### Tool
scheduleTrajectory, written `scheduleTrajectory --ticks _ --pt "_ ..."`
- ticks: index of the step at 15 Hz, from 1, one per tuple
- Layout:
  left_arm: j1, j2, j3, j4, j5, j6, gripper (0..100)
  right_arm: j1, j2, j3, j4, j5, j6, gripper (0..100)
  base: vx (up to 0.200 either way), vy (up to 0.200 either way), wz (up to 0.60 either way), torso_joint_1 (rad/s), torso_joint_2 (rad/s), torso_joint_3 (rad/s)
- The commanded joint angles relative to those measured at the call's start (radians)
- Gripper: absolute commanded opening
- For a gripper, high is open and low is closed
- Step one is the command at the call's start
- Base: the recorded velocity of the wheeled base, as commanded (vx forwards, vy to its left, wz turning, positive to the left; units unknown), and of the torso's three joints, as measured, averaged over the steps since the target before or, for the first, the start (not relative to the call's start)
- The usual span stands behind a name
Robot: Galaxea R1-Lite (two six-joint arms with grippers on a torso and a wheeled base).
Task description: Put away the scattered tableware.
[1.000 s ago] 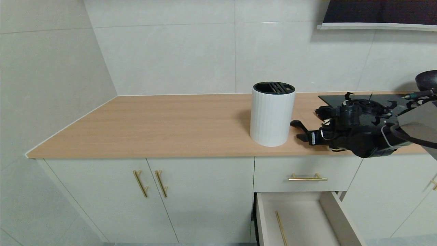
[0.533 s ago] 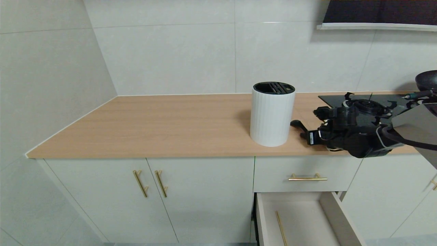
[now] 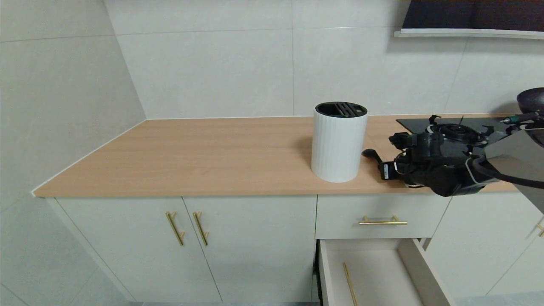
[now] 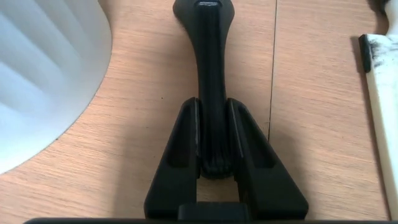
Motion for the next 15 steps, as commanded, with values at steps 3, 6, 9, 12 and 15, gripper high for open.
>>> scheduleTrajectory --ticks 3,6,9,12,15 --pt "0.000 0.000 0.000 0.000 0.000 0.000 100 0.022 -0.171 0.154 0.001 -0.038 0.109 0 0.000 0.000 0.00 0.000 0.00 0.000" --pt "0.000 0.000 0.001 0.000 0.000 0.000 100 0.033 -0.409 0.407 0.003 -0.030 0.127 0 0.000 0.000 0.00 0.000 0.00 0.000" --pt "0.000 0.000 0.000 0.000 0.000 0.000 100 0.033 -0.617 0.605 0.016 -0.020 0.210 0 0.000 0.000 0.00 0.000 0.00 0.000" --pt "0.000 0.000 0.000 0.000 0.000 0.000 100 0.033 -0.806 0.818 0.047 0.086 0.204 0 0.000 0.000 0.00 0.000 0.00 0.000" --pt "0.000 0.000 0.000 0.000 0.000 0.000 100 0.053 -0.844 0.918 0.082 0.114 0.198 0 0.000 0.000 0.00 0.000 0.00 0.000"
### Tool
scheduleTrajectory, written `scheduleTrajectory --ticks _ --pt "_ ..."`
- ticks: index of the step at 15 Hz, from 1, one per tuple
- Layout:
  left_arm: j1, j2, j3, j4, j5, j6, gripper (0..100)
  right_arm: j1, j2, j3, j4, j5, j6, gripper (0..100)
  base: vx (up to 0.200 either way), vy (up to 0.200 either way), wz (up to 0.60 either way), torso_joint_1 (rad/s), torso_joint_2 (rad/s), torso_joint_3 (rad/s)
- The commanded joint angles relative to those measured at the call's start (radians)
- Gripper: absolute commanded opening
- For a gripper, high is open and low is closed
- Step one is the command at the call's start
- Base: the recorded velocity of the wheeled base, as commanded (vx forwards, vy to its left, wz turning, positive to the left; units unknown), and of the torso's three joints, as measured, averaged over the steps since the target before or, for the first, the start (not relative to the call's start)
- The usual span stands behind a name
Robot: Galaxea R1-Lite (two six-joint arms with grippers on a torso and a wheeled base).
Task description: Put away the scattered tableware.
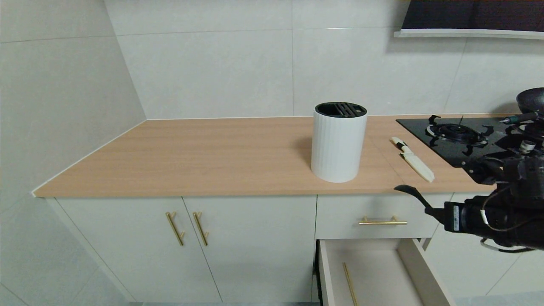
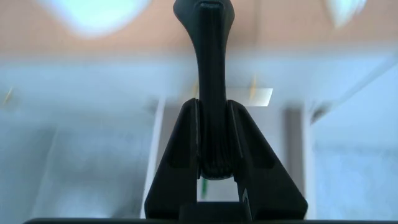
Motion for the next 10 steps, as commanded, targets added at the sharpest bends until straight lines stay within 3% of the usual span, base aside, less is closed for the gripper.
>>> scheduleTrajectory --ticks 1,8,10 --pt "0.000 0.000 0.000 0.000 0.000 0.000 100 0.026 -0.079 0.076 0.005 0.005 -0.002 0 0.000 0.000 0.00 0.000 0.00 0.000" --pt "0.000 0.000 0.002 0.000 0.000 0.000 100 0.075 0.070 0.140 -0.043 -0.004 -0.022 0 0.000 0.000 0.00 0.000 0.00 0.000" --pt "0.000 0.000 0.000 0.000 0.000 0.000 100 0.075 0.089 0.143 -0.050 -0.004 -0.022 0 0.000 0.000 0.00 -0.117 0.28 0.159"
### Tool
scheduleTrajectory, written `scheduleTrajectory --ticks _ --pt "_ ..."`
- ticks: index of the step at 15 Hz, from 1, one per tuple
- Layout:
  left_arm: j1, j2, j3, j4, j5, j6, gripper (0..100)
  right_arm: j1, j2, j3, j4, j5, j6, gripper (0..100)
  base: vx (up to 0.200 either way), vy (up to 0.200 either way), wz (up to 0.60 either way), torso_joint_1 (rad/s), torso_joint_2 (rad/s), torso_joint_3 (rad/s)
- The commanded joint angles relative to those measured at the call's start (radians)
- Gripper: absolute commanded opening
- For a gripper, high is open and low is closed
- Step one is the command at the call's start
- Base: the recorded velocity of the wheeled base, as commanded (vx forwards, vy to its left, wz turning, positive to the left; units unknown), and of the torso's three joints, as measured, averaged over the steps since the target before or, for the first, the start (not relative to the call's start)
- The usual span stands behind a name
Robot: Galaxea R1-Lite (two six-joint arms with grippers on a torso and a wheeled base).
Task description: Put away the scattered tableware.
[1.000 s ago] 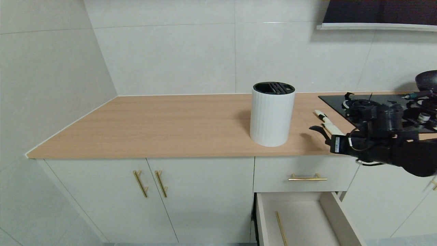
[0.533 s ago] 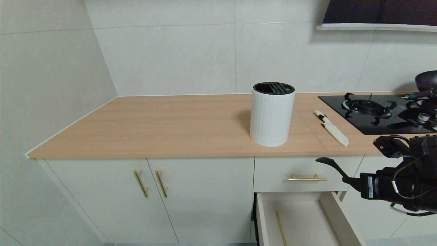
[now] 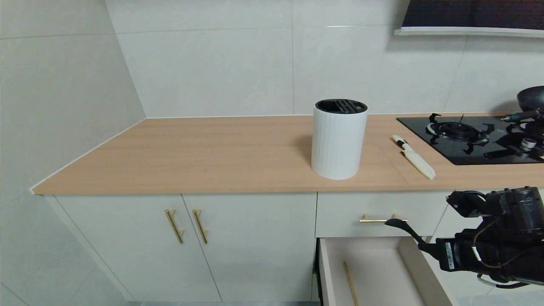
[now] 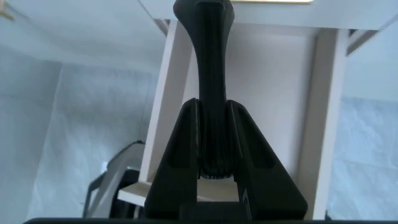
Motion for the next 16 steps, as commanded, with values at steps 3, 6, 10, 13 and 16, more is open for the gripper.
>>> scheduleTrajectory --ticks 3,6,10,13,16 --pt "0.001 0.000 0.000 0.001 0.000 0.000 100 0.005 0.053 0.006 -0.009 -0.002 0.000 0 0.000 0.000 0.00 -0.185 0.45 0.266" --pt "0.001 0.000 0.000 0.001 0.000 0.000 100 0.005 0.074 0.007 -0.013 -0.002 0.000 0 0.000 0.000 0.00 -0.196 0.49 0.284" --pt "0.001 0.000 0.000 0.001 0.000 0.000 100 0.005 0.111 0.030 -0.082 -0.015 0.000 0 0.000 0.000 0.00 -0.184 0.48 0.298" --pt "0.001 0.000 0.000 0.001 0.000 0.000 100 0.005 0.131 0.040 -0.113 -0.022 0.000 0 0.000 0.000 0.00 -0.167 0.47 0.307" --pt "0.001 0.000 0.000 0.001 0.000 0.000 100 0.005 0.133 0.041 -0.113 -0.022 0.000 0 0.000 0.000 0.00 -0.141 0.45 0.317"
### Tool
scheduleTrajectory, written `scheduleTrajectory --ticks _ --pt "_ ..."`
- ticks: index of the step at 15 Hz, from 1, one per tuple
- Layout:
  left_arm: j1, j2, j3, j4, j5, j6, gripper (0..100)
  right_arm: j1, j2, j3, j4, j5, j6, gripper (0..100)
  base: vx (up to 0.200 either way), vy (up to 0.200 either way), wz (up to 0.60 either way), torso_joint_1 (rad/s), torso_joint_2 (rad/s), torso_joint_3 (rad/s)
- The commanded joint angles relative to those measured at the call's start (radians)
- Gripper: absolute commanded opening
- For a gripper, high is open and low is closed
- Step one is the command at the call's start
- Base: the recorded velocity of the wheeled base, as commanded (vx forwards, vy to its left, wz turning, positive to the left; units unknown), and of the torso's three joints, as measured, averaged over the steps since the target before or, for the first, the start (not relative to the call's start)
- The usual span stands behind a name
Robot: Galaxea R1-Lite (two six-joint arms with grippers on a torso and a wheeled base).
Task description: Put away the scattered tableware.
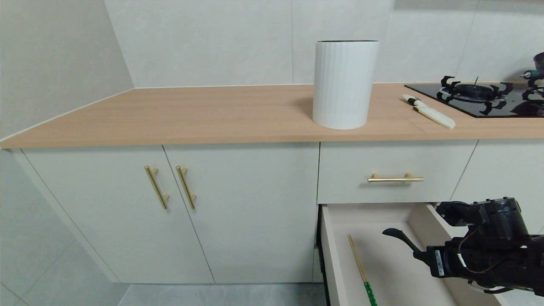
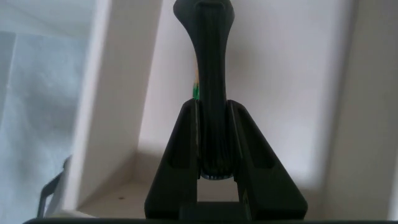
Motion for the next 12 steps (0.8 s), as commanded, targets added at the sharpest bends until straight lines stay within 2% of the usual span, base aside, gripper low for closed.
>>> scheduleTrajectory --ticks 1,4,7,9,12 --pt "0.000 0.000 0.000 0.001 0.000 0.000 100 0.001 0.009 0.000 0.000 -0.001 0.000 0 0.000 0.000 0.00 -0.115 0.45 0.339" --pt "0.000 0.000 0.000 0.001 0.000 0.000 100 0.001 0.026 0.000 -0.016 0.001 0.001 0 0.000 0.000 0.00 -0.074 0.37 0.290" --pt "0.000 0.000 0.000 0.001 0.000 0.000 100 0.001 0.083 0.000 -0.086 -0.001 0.001 0 0.000 0.000 0.00 -0.019 0.10 0.069" --pt "0.000 0.000 0.000 0.001 0.000 0.000 100 -0.002 0.208 -0.020 -0.235 -0.021 0.038 0 0.000 0.000 0.00 0.000 0.00 0.000" --pt "0.000 0.000 0.000 0.001 0.000 0.000 100 0.000 0.392 -0.035 -0.424 -0.111 0.055 0 0.000 0.000 0.00 0.000 0.00 0.000"
